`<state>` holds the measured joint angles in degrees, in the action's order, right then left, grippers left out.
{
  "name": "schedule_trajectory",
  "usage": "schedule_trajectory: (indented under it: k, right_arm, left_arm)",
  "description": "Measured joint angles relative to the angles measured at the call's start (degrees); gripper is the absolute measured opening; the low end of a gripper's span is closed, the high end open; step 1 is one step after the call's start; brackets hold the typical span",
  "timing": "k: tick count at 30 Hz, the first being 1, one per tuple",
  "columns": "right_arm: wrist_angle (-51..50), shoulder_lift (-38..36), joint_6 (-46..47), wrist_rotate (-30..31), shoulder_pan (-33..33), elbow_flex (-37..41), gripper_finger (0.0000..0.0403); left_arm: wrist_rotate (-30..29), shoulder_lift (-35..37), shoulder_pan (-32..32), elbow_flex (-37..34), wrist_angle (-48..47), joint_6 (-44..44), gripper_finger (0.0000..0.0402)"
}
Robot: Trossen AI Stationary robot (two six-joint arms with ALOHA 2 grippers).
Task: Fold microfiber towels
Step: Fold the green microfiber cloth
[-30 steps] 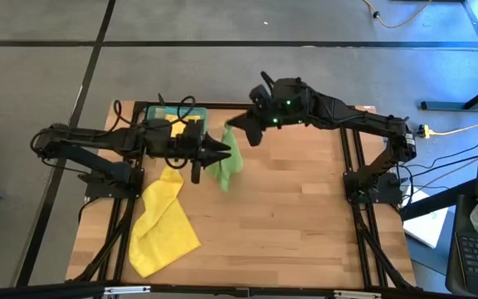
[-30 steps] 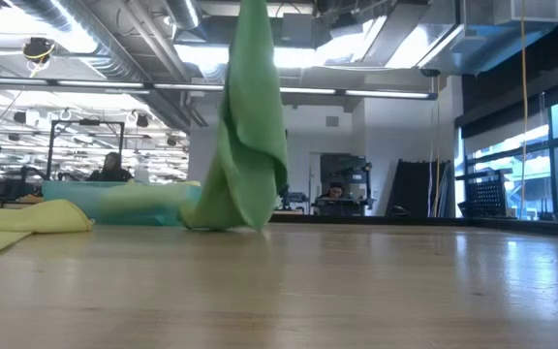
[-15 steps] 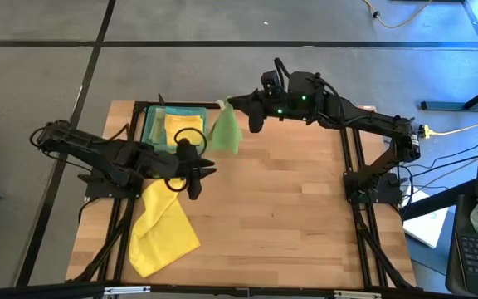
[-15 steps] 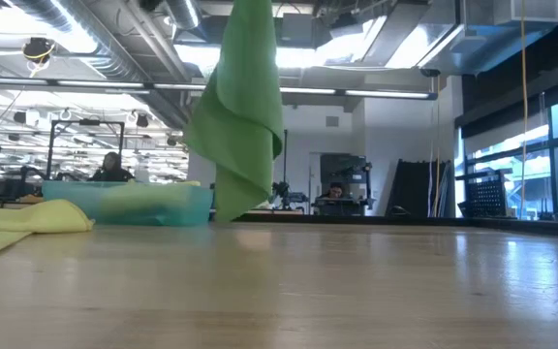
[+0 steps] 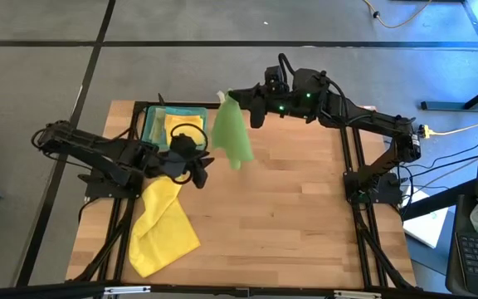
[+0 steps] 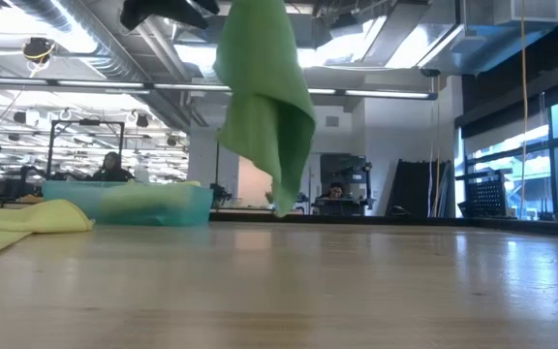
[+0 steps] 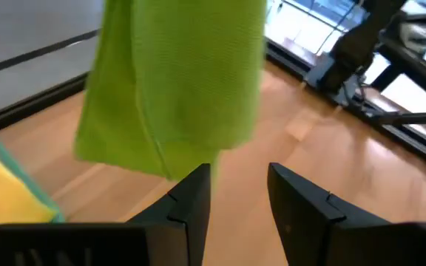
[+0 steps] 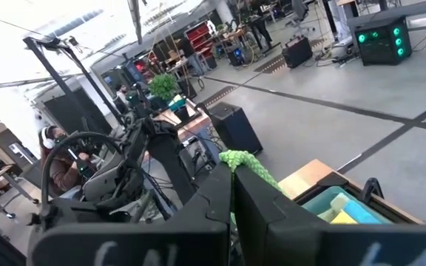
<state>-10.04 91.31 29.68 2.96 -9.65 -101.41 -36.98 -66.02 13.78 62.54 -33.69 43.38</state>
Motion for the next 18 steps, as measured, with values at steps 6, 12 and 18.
schedule_trajectory:
  k: [6, 12, 18]
  right_arm:
    - [0.16, 0.0, 0.02, -0.68, 0.07, 0.0, 0.001]
    - [0.94, 0.0, 0.04, -4.24, 0.09, 0.0, 0.001]
    - [0.88, -0.61, -0.71, -6.17, 0.09, 0.0, 0.001]
  left_arm:
    - [0.2, -1.31, -2.96, 0.0, -4.92, -0.05, 0.0166]
    - [-0.33, -1.51, -4.16, 0.04, -4.65, -3.36, 0.0203]
    - [-1.38, -1.49, -5.05, 0.04, -4.88, -7.04, 0.023]
